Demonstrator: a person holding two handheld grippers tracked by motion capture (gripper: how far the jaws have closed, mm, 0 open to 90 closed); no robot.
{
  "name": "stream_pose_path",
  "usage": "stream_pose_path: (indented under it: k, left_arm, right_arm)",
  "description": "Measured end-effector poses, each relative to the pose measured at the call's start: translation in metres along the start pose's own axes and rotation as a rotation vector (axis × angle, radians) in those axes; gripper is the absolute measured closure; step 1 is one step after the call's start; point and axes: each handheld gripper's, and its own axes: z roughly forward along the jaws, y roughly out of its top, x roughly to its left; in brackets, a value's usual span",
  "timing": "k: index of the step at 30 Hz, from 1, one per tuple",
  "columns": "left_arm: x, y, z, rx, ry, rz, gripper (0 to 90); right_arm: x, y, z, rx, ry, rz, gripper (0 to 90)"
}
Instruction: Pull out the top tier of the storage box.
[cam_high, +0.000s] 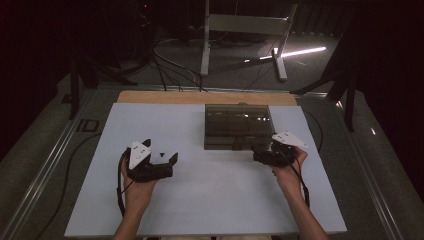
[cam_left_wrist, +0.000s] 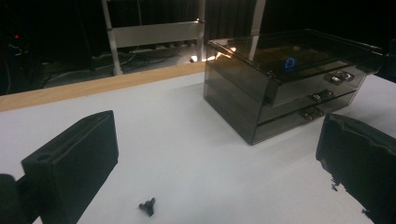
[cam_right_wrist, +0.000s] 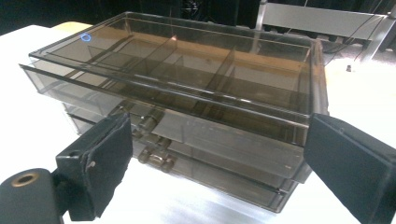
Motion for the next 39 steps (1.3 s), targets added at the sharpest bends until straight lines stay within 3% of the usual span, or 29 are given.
stream_pose_path:
  k: [10, 15, 20, 39]
  left_arm:
    - [-0.009, 0.004, 0.019, -0.005, -0.037, -0.002, 0.4]
    - [-0.014, 0.006, 0.029, -0.014, -0.069, -0.003, 0.4]
    - [-0.020, 0.008, 0.038, -0.020, -0.091, 0.001, 0.4]
    - [-0.046, 0.005, 0.072, -0.001, -0.159, 0.031, 0.4]
  right_arm:
    - [-0.017, -0.003, 0.001, 0.014, 0.005, 0.039, 7.9]
    - [-0.027, -0.006, 0.002, 0.011, 0.052, 0.074, 8.4]
    - [-0.027, -0.008, 0.004, 0.016, 0.086, 0.049, 9.8]
    - [-0.027, -0.015, 0.005, -0.007, 0.104, 0.023, 14.5]
